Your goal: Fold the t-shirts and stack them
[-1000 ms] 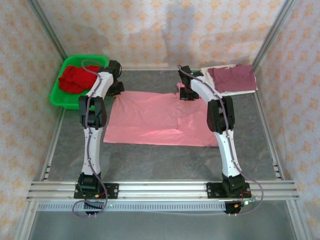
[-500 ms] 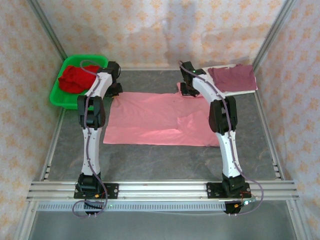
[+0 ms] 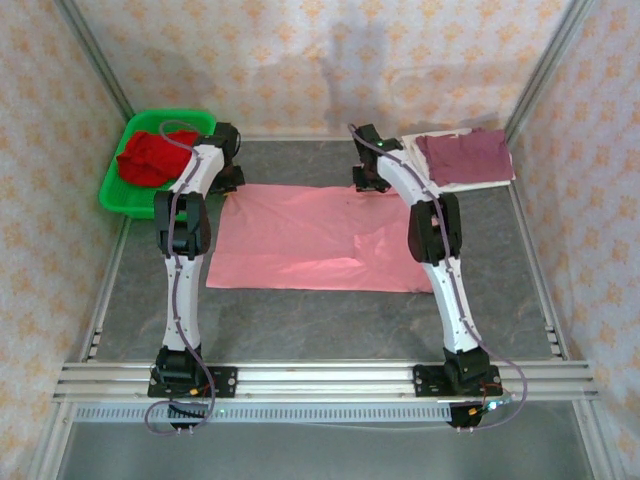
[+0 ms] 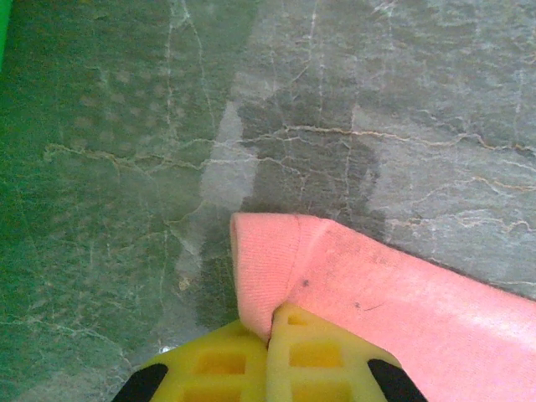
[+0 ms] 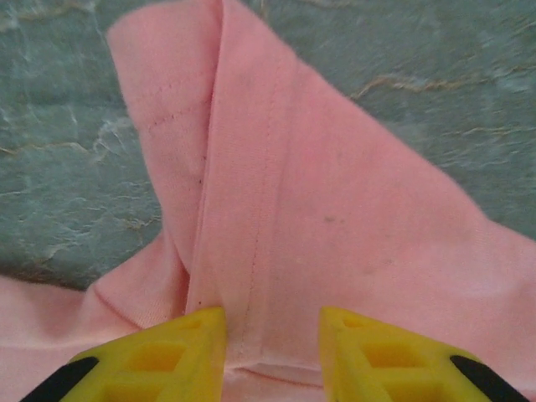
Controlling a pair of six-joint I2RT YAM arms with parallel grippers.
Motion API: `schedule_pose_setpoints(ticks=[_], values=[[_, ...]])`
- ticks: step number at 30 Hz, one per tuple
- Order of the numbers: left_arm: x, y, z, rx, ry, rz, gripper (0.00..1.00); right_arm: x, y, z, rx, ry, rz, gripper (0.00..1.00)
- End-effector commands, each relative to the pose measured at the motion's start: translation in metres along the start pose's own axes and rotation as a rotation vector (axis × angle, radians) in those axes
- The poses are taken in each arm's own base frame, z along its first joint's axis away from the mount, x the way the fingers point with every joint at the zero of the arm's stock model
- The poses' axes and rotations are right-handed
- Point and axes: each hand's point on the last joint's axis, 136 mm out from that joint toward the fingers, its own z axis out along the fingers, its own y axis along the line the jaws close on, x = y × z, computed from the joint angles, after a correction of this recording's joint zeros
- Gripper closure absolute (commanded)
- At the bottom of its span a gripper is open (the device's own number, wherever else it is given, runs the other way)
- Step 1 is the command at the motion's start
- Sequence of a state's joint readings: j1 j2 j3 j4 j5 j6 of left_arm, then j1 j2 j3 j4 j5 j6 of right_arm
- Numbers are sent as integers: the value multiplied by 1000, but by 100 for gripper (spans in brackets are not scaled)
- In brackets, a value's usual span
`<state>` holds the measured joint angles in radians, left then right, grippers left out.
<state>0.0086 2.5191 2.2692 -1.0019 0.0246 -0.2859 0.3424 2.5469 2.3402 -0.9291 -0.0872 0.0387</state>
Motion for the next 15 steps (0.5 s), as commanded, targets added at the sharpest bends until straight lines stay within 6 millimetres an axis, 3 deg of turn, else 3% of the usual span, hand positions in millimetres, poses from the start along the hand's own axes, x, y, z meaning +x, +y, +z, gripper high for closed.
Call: schedule_pose_setpoints(ticks=[1, 15], values=[[-13, 10, -17, -12, -49, -16, 95, 4, 3, -1, 0, 22, -11, 69], [-8, 8, -12, -4, -27, -14, 96, -12, -15, -13, 93, -43, 20, 94]])
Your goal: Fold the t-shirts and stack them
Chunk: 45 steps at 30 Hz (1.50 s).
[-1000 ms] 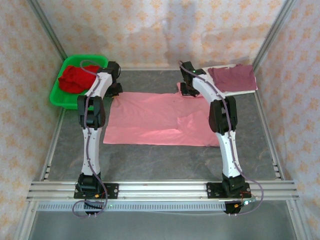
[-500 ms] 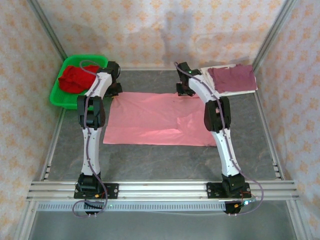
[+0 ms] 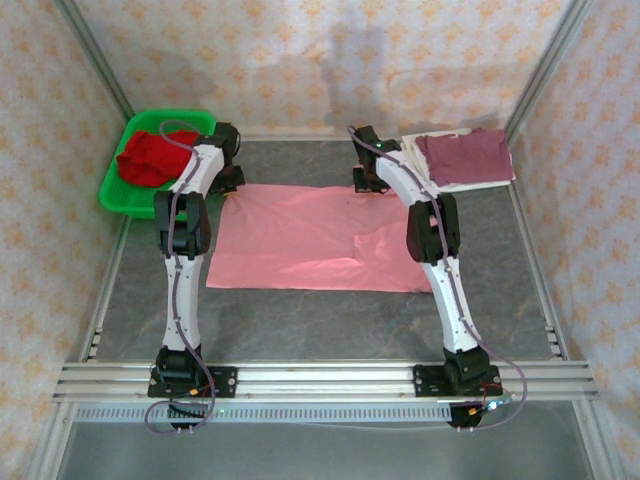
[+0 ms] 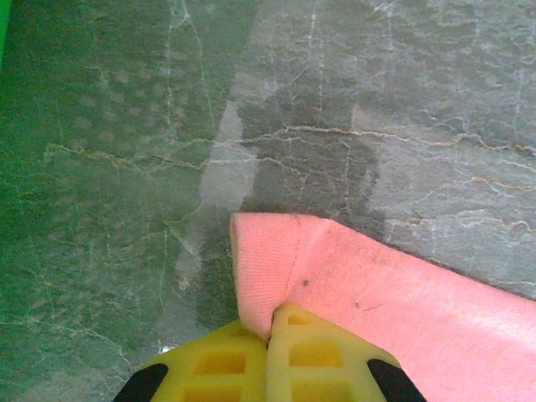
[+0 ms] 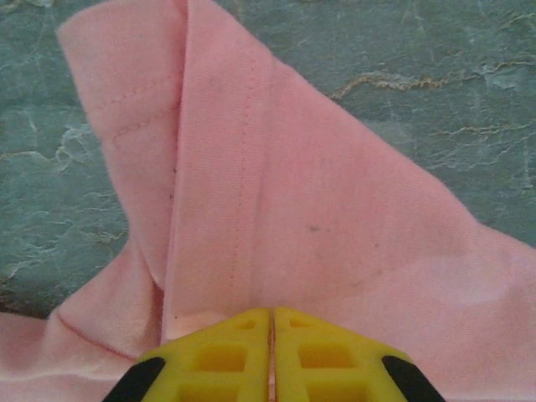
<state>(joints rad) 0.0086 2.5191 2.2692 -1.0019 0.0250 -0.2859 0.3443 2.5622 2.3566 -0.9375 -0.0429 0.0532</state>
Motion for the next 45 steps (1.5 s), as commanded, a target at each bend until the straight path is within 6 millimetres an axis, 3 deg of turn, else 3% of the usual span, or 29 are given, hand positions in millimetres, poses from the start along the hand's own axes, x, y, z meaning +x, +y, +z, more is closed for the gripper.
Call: schedule_pose_setpoints(ticks=[1, 7, 12, 17, 18, 23, 26, 32, 35, 41, 45], values=[[-7, 8, -11, -4, -25, -15, 96, -12, -10, -17, 44, -39, 10, 99], [-8, 9, -11, -5, -28, -15, 97, -14, -7, -24, 28, -45, 15, 100], [-10, 8, -15, -2, -36, -17, 96, -15, 8, -33, -59, -59, 15, 100], [-10, 8, -16, 1, -38, -23, 96, -14, 15, -29, -79, -66, 10, 73], [-10, 8, -15, 2, -37, -23, 97, -13, 15, -25, -77, -60, 7, 72], [-8, 8, -15, 0, -32, -22, 97, -10, 9, -8, -24, -36, 3, 73], [-8, 8, -14, -1, -29, -22, 97, -9, 3, -2, 18, -32, 6, 82], [-6, 10, -10, -6, -21, -24, 97, -13, -5, -4, 62, -47, 9, 87], [-4, 10, -9, -7, -17, -23, 97, -13, -1, -8, 34, -38, 10, 85], [-4, 9, -8, 0, -17, -30, 97, -12, 29, -22, -126, -42, 13, 69], [-3, 9, -6, 5, -15, -31, 97, -11, 40, -23, -185, -42, 39, 68]])
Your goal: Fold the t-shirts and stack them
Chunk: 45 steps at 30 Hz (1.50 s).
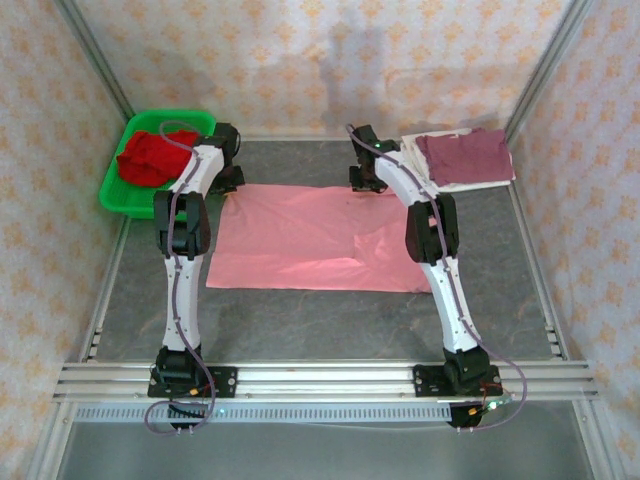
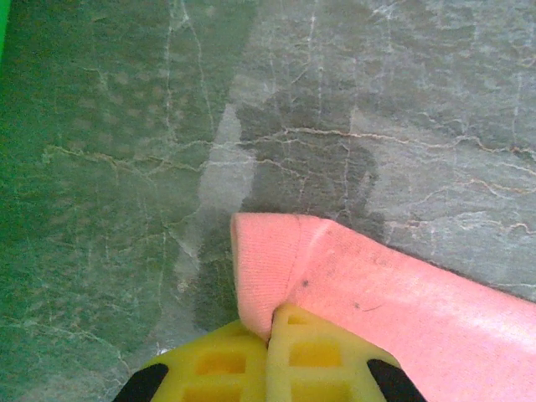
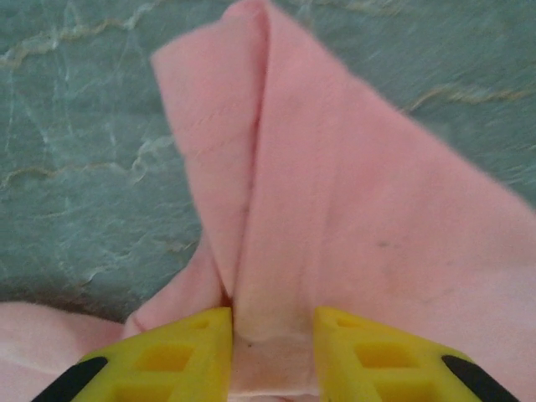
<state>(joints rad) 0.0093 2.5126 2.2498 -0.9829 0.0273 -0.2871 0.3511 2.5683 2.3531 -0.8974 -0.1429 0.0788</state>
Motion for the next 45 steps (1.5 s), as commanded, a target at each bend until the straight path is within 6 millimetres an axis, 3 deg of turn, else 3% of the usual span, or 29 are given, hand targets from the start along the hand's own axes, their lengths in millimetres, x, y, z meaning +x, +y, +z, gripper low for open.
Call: schedule_pose_setpoints(ticks=[1, 4, 10, 13, 21, 25, 30, 37, 41, 45], values=[[-3, 8, -8, 3, -8, -28, 97, -9, 20, -22, -81, -43, 17, 67], [-3, 8, -6, 4, -6, -28, 97, -6, 23, -16, -72, -38, 15, 64], [-2, 8, -6, 3, -4, -26, 97, -6, -1, -6, 77, -49, 28, 71], [-2, 9, -6, -3, -5, -26, 97, -9, -9, -7, 128, -63, 25, 78], [0, 12, -6, -15, 0, -19, 97, -19, -33, -14, 216, -87, 42, 80], [0, 14, -5, -22, 0, -18, 97, -24, -45, -18, 233, -92, 49, 89], [-1, 14, -4, -16, 0, -25, 97, -23, -34, -15, 160, -76, 34, 95], [-2, 13, -4, -10, 0, -26, 97, -14, -8, -4, 28, -40, 32, 89], [1, 14, -2, -13, 9, -24, 97, -14, -12, 2, 44, -41, 52, 88], [0, 12, -2, -5, 8, -25, 97, -16, -18, 1, 82, -50, 54, 98]])
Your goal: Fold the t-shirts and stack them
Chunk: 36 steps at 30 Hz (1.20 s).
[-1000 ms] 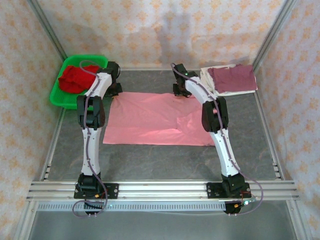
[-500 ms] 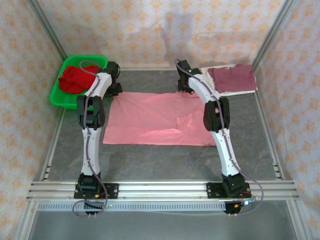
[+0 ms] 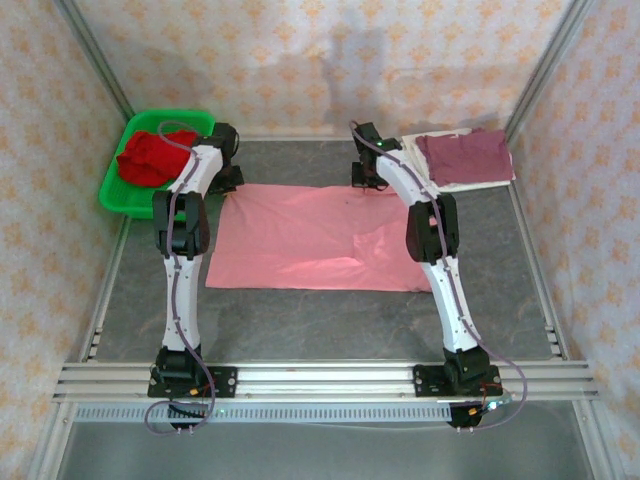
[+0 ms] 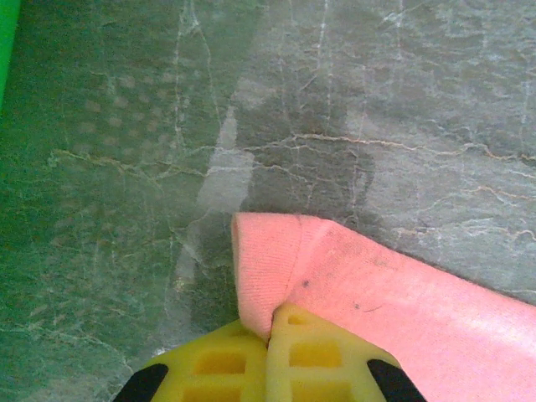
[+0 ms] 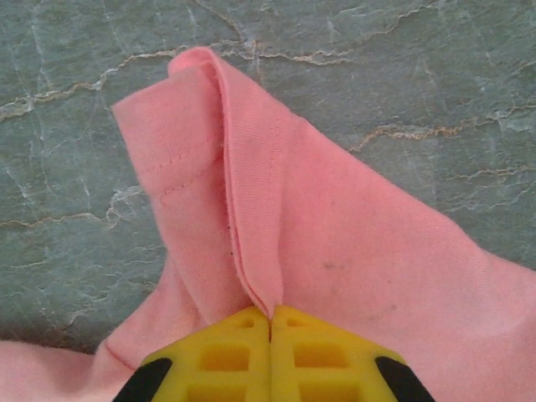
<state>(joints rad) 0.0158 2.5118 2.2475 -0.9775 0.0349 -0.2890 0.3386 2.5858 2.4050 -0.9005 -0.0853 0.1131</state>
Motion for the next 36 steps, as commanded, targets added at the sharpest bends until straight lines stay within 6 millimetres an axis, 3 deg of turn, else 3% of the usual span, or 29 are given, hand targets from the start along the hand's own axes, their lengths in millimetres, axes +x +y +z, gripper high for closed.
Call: schedule_pose_setpoints(ticks=[1, 6, 12, 14, 16, 20, 27, 29, 36], values=[[1, 10, -4, -11, 6, -17, 97, -1, -6, 4, 41, -5, 3, 100], [-3, 10, -9, -6, -11, -23, 98, -11, -11, -15, 67, -39, -10, 100], [-8, 8, -18, 8, -31, -28, 98, -37, -13, -61, 59, -149, -17, 100], [-9, 8, -20, 15, -31, -25, 71, -43, -12, -75, 51, -179, -19, 100], [-11, 6, -24, 28, -39, -25, 54, -47, -13, -83, 43, -192, -17, 100], [-20, 0, -30, 64, -72, -18, 51, -47, -12, -92, 32, -195, -17, 100], [-29, -14, -23, 85, -54, 47, 50, -48, -11, -105, 9, -229, -8, 100], [-33, -17, -23, 94, -79, 55, 42, -49, -11, -110, 6, -239, -8, 100], [-35, -22, -10, 105, -68, 36, 41, -53, -12, -126, -2, -267, -3, 100]])
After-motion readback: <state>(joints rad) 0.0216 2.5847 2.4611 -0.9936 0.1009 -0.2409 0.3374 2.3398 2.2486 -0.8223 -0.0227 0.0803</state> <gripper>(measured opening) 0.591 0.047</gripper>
